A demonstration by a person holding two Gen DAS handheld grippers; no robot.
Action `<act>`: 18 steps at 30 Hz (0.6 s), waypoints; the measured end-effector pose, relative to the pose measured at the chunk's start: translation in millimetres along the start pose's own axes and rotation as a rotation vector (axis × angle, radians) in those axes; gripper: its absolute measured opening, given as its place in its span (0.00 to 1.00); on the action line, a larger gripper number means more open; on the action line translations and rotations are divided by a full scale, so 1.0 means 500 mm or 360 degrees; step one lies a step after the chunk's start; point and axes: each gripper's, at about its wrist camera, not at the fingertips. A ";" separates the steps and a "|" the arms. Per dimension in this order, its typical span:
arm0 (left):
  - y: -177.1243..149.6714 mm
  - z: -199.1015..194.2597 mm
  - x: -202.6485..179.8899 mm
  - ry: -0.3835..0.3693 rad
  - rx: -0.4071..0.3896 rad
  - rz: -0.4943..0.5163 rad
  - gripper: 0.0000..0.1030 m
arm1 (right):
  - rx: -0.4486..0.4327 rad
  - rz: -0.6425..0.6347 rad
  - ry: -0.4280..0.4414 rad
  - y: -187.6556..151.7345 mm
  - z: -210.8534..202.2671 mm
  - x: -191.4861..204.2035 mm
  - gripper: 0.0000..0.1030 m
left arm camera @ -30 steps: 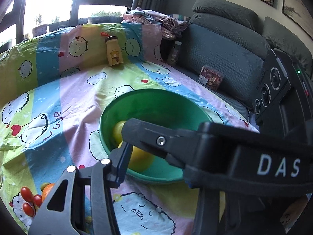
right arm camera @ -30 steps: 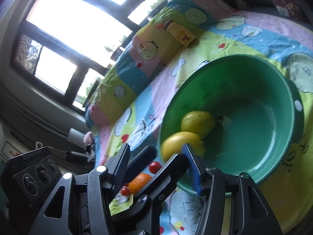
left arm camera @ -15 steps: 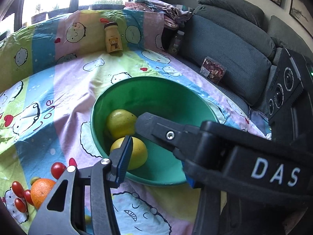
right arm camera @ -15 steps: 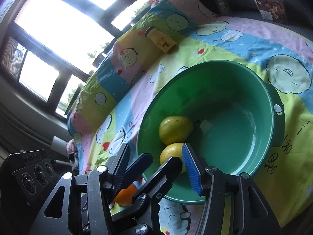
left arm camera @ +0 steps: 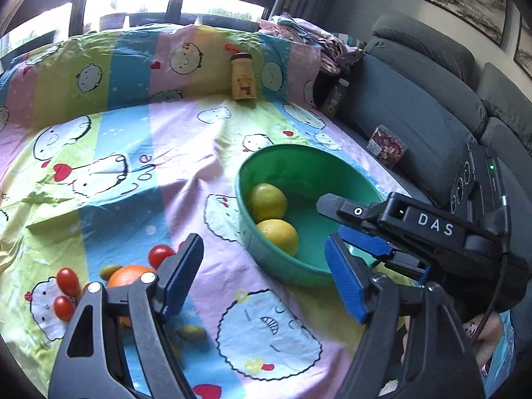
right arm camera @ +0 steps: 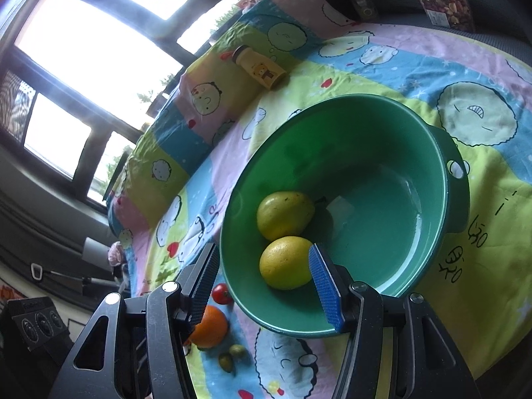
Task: Organize fruits
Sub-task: 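Move the right tool back to the orange on the sheet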
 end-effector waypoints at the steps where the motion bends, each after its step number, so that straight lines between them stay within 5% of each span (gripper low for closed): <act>1: -0.005 -0.013 0.011 0.0017 -0.0004 -0.0018 0.75 | 0.0009 -0.0008 -0.0001 -0.002 0.003 0.004 0.57; 10: -0.074 -0.106 0.139 0.0296 -0.0065 -0.0340 0.76 | 0.0063 -0.0113 0.0077 -0.023 0.013 0.047 0.63; 18: -0.131 -0.119 0.220 0.0367 -0.0020 -0.0492 0.83 | 0.0134 -0.0205 0.0137 -0.047 0.026 0.085 0.67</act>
Point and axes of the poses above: each gripper's, at about its wrist camera, not at the fingertips, and z roughly the way its jaws point, x to its left, y to its top, and after that the axes turned 1 degree about -y, right-handed
